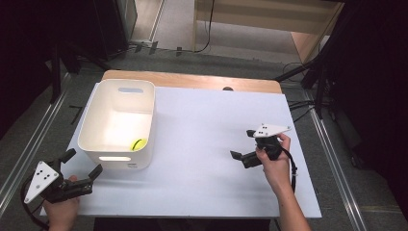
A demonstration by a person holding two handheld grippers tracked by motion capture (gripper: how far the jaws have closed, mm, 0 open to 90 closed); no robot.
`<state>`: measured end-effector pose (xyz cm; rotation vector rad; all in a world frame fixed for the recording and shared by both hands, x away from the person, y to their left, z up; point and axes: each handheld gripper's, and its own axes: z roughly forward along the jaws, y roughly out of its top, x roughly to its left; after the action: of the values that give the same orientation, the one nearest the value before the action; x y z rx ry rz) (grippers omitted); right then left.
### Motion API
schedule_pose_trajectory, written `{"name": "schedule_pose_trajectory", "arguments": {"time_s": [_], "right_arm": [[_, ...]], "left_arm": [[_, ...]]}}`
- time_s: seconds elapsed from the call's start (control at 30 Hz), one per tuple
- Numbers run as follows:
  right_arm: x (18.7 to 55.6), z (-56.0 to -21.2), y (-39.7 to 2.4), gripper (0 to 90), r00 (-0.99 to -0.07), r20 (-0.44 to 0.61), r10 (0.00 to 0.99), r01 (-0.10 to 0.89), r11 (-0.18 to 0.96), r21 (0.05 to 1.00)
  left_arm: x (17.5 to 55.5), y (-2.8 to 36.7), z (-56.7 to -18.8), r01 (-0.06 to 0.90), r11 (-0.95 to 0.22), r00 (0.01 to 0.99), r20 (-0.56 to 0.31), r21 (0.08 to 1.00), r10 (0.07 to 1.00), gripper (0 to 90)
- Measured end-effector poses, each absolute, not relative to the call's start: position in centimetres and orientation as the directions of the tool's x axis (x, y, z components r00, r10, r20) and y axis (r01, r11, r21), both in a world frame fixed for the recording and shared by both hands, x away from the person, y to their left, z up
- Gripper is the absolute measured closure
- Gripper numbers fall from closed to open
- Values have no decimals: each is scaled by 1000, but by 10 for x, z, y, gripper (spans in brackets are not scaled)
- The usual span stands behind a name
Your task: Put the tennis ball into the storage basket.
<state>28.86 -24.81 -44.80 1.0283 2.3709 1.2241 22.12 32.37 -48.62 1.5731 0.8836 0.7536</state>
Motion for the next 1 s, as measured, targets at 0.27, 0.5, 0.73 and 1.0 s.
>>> {"name": "schedule_pose_trajectory", "arguments": {"time_s": [0.27,0.5,0.73,1.0], "right_arm": [[278,-456,-265,0,-689,87,719,472,355,807],[264,-466,-281,0,-660,103,744,479,311,821],[251,-474,-297,0,-630,113,768,484,275,831],[239,-482,-312,0,-603,125,788,484,237,842]], "left_arm": [[221,323,-486,143,-100,515,12,985,857,0],[221,323,-486,144,-103,515,15,984,857,0],[221,323,-486,142,-105,515,17,984,857,0],[221,323,-486,140,-104,517,17,985,856,0]]}}
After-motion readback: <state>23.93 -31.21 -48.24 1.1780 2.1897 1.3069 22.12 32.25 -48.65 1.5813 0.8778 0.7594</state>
